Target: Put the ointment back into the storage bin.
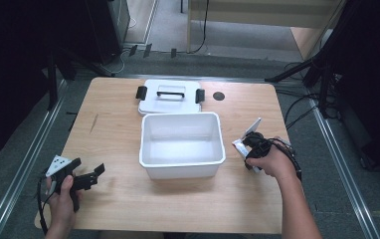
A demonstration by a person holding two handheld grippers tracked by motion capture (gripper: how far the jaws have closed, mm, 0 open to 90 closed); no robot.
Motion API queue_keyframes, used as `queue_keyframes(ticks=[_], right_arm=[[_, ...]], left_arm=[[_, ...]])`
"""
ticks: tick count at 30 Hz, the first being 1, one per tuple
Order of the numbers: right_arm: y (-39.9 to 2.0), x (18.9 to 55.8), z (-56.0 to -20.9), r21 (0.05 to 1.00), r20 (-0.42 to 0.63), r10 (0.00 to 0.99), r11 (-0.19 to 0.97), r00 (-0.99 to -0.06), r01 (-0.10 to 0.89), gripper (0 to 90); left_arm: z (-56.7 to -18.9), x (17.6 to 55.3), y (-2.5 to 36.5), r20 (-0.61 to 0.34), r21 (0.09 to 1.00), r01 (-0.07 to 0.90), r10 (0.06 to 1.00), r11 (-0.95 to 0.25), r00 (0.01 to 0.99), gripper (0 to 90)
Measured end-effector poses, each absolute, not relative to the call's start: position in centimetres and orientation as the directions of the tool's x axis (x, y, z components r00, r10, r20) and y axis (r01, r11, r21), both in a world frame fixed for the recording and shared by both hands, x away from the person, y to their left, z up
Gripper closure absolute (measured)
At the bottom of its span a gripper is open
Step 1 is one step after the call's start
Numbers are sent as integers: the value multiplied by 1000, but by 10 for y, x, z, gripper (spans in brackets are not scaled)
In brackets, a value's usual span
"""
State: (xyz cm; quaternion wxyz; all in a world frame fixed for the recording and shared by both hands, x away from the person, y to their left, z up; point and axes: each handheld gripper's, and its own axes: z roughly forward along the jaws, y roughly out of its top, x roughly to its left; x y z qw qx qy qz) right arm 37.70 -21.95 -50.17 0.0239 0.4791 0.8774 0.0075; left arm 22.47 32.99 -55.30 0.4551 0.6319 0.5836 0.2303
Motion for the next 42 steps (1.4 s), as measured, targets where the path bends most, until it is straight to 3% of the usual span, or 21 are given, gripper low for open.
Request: queue_keyframes(ticks=[10, 27, 32, 42], right_arm=[[-215, 382, -504, 36, -22, 838, 545, -545, 838, 639], [-215, 387, -504, 35, -29, 842, 539, -539, 841, 663], [-212, 387, -504, 32, -34, 843, 538, -537, 843, 718], [-206, 385, -503, 25, -64, 833, 552, -550, 833, 736]], left_arm=[[-553, 225, 330, -238, 844, 528, 947, 93, 214, 0], [-553, 225, 330, -238, 843, 530, 947, 92, 215, 0], [-553, 225, 330, -239, 843, 530, 947, 93, 215, 0], [-553, 225, 330, -242, 843, 529, 946, 96, 215, 0]])
